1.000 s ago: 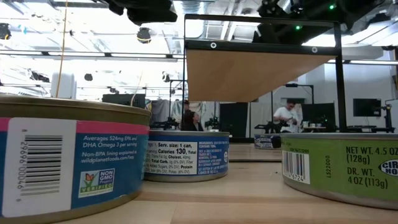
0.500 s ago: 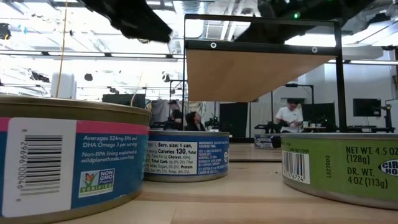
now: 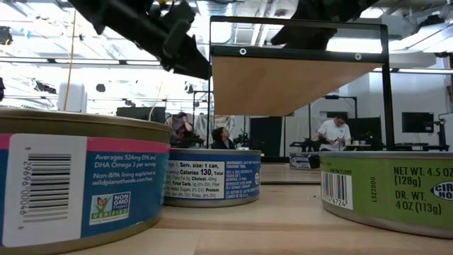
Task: Stack canned seafood by type on shelf
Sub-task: Put the red tuna can on the shelf
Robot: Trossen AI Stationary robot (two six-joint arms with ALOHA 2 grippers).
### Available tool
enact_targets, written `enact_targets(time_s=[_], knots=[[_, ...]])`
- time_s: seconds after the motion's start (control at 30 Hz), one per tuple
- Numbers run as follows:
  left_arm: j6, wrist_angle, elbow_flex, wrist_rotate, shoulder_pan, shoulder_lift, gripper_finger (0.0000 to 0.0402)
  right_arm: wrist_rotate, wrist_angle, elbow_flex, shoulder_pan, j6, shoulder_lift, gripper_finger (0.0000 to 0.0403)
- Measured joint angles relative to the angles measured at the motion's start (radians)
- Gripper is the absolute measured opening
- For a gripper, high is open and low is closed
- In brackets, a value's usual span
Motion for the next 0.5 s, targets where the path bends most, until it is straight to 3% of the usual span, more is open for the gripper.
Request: enact_targets(time_s=[0.2, 0.5], knots=[[-0.027, 0.018, 0.000, 0.176, 0.078, 0.026, 0.0251, 0.004, -0.084, 0.000, 0.024, 0.061, -0.014, 0.0317], [0.023, 0.120, 0.000, 0.180, 0.097, 0.122, 0.0251, 0.026, -0.098, 0.000, 0.047, 0.150, -0.012, 0.0317]])
